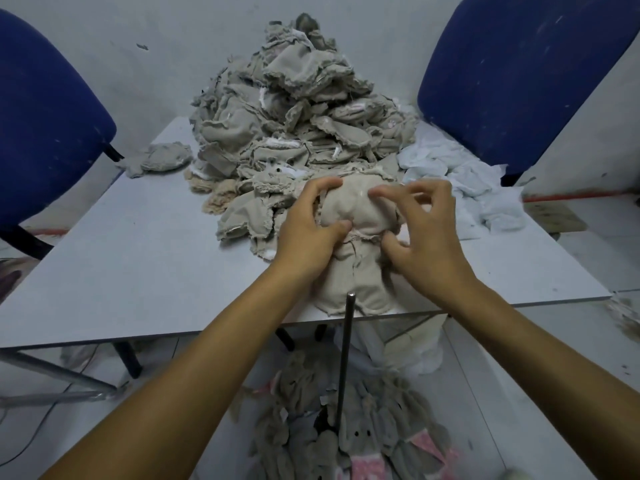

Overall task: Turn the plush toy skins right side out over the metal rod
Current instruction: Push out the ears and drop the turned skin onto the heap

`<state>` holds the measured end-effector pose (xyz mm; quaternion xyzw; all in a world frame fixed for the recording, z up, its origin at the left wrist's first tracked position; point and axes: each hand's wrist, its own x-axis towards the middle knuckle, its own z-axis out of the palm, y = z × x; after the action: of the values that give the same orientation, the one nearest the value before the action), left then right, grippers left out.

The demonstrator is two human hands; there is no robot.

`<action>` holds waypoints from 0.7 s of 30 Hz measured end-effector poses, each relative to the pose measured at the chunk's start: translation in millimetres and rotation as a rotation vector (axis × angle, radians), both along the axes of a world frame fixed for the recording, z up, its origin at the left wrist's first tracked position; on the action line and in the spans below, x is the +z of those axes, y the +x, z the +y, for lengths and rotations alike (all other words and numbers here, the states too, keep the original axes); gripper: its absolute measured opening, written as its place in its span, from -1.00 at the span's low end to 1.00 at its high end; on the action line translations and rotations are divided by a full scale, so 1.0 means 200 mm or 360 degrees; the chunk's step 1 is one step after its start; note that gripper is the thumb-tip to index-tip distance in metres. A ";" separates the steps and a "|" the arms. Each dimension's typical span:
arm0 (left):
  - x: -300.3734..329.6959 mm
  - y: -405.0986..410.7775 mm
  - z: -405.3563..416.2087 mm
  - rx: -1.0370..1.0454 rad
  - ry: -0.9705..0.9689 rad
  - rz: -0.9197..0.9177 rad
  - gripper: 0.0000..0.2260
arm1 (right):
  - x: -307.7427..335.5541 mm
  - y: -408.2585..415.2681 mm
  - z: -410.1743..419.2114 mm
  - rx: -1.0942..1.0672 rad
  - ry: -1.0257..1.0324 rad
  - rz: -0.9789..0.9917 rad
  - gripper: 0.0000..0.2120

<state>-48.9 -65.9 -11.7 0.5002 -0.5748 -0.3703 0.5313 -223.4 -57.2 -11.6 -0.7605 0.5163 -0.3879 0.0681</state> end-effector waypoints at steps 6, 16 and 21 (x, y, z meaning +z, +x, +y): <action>-0.04 -0.03 0.02 0.0177 -0.0030 0.0074 -0.76 | -0.01 -0.04 0.02 0.0111 -0.0041 0.0353 -0.59; 0.04 0.01 0.05 -0.0365 -0.0216 -0.1166 -0.74 | 0.04 -0.01 0.03 0.0256 0.0202 0.0441 -0.89; 0.07 0.04 0.03 -0.0443 -0.0219 -0.1583 -0.62 | 0.03 0.01 0.02 0.0238 0.0394 0.0224 -0.90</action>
<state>-40.0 -59.7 1.9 0.4983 -0.8420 -0.1163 0.1712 -220.7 -52.8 -6.2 -0.8078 0.5056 -0.2610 0.1537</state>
